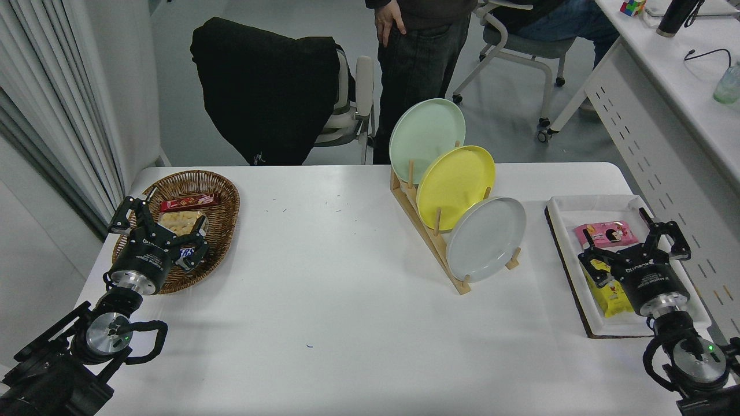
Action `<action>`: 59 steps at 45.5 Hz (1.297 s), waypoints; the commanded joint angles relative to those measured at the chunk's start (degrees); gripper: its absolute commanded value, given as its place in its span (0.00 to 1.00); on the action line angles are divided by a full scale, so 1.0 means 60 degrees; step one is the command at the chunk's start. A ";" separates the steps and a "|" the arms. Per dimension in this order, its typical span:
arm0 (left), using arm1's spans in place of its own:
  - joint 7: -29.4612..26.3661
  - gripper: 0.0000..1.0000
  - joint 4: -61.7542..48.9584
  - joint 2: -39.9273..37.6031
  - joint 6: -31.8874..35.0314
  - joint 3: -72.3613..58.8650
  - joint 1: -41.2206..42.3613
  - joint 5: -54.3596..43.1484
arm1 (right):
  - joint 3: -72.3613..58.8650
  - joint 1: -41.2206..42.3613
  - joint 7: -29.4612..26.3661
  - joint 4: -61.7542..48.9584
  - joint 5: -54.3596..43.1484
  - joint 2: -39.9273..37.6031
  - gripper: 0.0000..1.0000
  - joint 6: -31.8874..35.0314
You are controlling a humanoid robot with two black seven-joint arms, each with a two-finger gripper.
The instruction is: Place the plate on the table
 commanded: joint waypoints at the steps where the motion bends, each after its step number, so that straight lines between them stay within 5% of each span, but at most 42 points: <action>1: 0.0000 0.98 -0.0008 0.0000 0.0002 0.0028 0.0000 0.0016 | 0.0043 0.0055 0.0001 -0.0013 -0.0014 0.0090 1.00 0.0143; 59: 0.0000 0.98 0.0006 0.0000 -0.0012 0.0014 0.0000 0.0001 | -0.0060 0.0875 0.0001 -0.0936 -0.0014 0.0017 1.00 0.0099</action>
